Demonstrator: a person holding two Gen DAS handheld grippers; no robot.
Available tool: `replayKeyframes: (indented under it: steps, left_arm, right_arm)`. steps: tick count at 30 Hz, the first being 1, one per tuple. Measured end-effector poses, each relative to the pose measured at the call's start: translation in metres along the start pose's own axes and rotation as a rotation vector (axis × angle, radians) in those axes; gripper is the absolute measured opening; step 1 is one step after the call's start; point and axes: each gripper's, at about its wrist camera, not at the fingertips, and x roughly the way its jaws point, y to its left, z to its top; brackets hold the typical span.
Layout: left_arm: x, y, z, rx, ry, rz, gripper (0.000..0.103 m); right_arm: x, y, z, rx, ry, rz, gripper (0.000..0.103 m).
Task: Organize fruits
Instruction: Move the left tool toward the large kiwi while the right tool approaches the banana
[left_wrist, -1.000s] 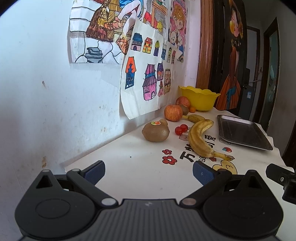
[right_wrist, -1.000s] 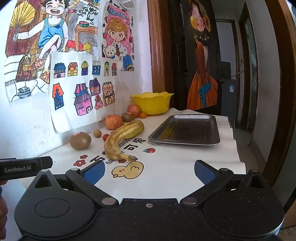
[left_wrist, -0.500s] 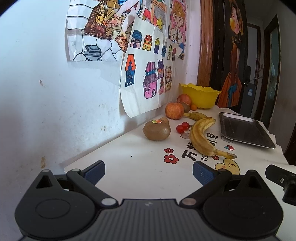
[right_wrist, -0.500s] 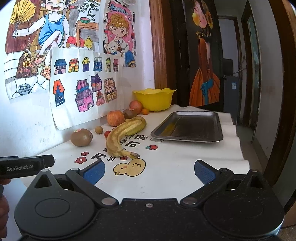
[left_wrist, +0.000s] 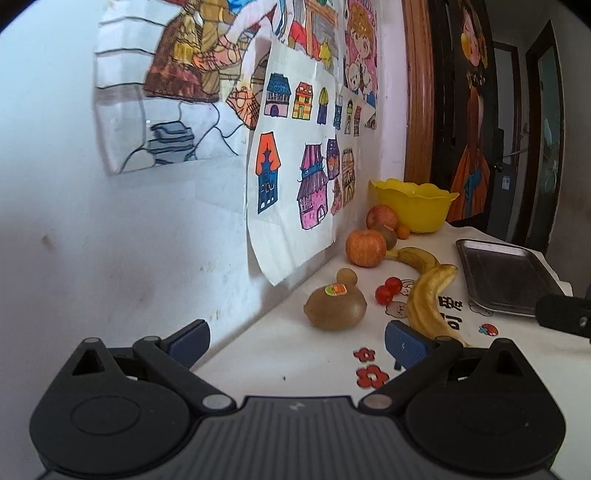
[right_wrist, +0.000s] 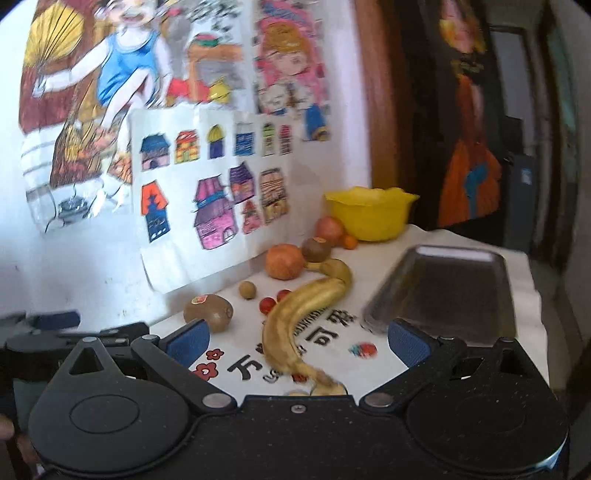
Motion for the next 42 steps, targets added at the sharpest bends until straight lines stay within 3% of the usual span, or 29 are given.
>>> replayKeyframes:
  steps: [11,25,42]
  left_arm:
    - [0.053,0.001,0.017,0.011,0.054,-0.054,0.103]
    - [0.112,-0.005,0.020,0.032,0.115,-0.082,0.103]
    - [0.141,-0.020,0.017,0.053,0.153,-0.099,0.102]
  right_arm:
    - [0.071,0.001,0.016,-0.168,0.091,-0.016,0.102]
    - [0.127,0.003,0.004,-0.136,0.194,0.006,0.102]
    - [0.157,-0.001,-0.010,-0.111,0.252,0.041,0.102]
